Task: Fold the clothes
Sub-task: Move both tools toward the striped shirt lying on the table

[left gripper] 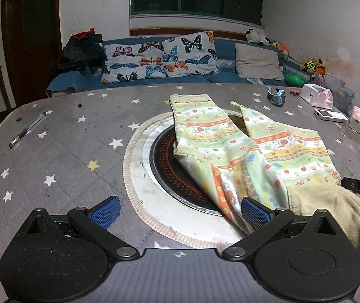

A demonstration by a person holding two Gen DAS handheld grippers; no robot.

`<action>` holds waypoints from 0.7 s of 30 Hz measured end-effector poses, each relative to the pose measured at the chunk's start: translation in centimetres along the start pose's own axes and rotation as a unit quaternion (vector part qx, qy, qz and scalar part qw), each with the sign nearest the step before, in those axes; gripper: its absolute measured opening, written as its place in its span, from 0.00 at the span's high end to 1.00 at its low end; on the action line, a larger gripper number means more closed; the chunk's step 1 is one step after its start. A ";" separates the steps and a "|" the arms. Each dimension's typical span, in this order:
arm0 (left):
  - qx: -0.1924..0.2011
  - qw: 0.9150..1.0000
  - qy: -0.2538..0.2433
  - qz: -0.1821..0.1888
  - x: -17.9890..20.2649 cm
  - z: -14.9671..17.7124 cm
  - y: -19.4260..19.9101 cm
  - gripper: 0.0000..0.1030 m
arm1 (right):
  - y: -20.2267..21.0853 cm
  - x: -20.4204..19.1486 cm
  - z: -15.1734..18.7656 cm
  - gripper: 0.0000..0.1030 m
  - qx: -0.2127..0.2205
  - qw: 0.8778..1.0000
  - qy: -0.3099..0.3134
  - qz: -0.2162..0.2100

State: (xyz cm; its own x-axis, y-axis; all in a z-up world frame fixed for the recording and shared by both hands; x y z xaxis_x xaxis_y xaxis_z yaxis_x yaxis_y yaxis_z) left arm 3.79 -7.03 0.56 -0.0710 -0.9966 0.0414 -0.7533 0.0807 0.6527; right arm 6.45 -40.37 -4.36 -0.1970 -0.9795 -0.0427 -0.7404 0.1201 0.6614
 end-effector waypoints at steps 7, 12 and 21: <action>-0.009 1.000 -0.001 0.002 0.7 0.3 0.1 0.00 | 1.9 -1.7 1.2 0.05 -0.008 0.999 0.027 -0.040; -0.017 1.000 0.003 0.006 1.0 0.5 0.0 0.00 | 2.9 -2.7 2.0 0.10 -0.016 0.997 0.030 -0.074; -0.019 1.000 0.006 0.007 1.2 0.6 0.4 0.00 | 5.1 -5.1 2.8 0.11 -0.008 0.992 0.065 -0.104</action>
State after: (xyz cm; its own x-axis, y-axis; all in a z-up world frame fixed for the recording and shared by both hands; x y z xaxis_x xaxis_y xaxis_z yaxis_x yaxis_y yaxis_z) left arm 2.99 -8.18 0.37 -0.0734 -0.9955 0.0592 -0.7263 0.0940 0.6810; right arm 1.84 -34.34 -2.90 0.0438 -0.9956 -0.0826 -0.7465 -0.0876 0.6596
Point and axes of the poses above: each gripper's, at about its wrist camera, not at the fingertips, and y roughly against the way its jaws point, x to its right, z to its underside, the point moved 8 cm from there along -y, roughly the way its jaws point, and after that the axes turned 1 degree about z, right-handed, at the moved point
